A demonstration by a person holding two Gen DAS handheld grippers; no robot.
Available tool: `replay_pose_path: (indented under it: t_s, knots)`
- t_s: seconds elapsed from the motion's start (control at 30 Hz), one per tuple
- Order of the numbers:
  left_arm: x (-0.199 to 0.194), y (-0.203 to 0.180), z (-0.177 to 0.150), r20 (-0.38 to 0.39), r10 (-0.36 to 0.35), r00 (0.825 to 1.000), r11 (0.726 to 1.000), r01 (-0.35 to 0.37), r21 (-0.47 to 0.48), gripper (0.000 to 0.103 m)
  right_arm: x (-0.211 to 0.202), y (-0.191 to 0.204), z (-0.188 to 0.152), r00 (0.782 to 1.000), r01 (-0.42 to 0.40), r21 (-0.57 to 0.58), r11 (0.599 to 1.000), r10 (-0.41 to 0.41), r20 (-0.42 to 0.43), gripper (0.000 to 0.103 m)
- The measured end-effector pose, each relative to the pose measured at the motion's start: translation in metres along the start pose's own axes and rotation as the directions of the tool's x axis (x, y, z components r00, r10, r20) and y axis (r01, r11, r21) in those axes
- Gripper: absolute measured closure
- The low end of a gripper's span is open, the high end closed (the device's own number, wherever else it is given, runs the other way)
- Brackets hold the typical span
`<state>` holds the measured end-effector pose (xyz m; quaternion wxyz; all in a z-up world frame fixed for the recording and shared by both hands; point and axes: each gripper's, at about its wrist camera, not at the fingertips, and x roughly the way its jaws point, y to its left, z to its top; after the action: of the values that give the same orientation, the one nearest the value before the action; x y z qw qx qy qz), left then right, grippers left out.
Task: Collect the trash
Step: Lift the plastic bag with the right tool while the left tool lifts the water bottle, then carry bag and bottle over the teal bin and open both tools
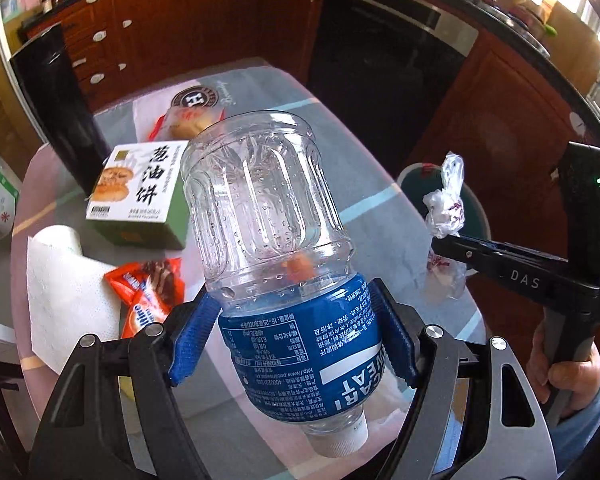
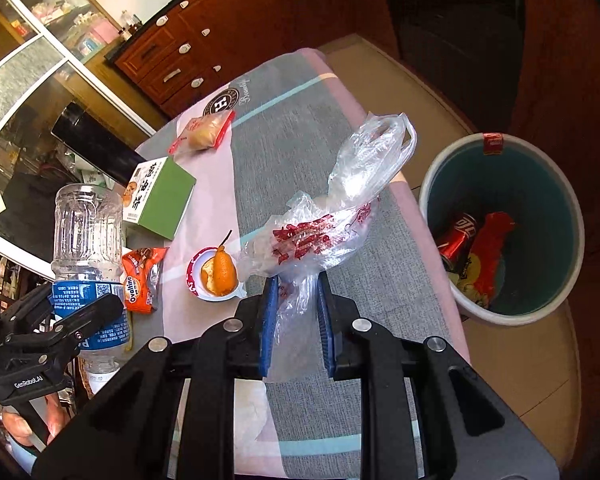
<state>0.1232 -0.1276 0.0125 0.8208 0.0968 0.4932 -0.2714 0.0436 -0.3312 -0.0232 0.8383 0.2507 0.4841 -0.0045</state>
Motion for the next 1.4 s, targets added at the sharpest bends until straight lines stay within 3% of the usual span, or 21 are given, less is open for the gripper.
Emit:
replay_pose_path:
  t_s: [0.27,0.57,0.77,1.03,1.3,1.4]
  knots:
    - [0.028,-0.071,0.040,-0.029,-0.073,0.997,0.990,0.076,0.118,0.028,-0.029,-0.059,0.002,0.997,0.057,0.079,0.995,-0.061,0.043,0.085]
    - [0.094,-0.170,0.062,-0.140,-0.127,0.982,0.949,0.161,0.270,0.028,-0.065,-0.166,-0.006,0.983,0.143,0.267,0.953,-0.168,0.071,0.085]
    - [0.148,-0.209,0.065,-0.225,-0.130,0.966,0.935,0.195,0.297,0.028,-0.063,-0.203,-0.011,0.980,0.179,0.314,0.932,-0.198,0.029,0.084]
    - [0.196,-0.223,0.078,-0.276,-0.135,0.952,0.930,0.217,0.296,0.027,-0.047,-0.218,-0.001,0.978,0.204,0.315,0.927,-0.207,-0.023,0.084]
    - [0.194,-0.206,0.075,-0.270,-0.129,0.954,0.941,0.204,0.272,0.027,-0.032,-0.215,0.006,0.980,0.198,0.291,0.936,-0.194,-0.044,0.084]
    - [0.187,-0.191,0.071,-0.260,-0.130,0.957,0.948,0.197,0.252,0.021,-0.025,-0.211,0.007,0.981,0.193,0.283,0.939,-0.185,-0.056,0.084]
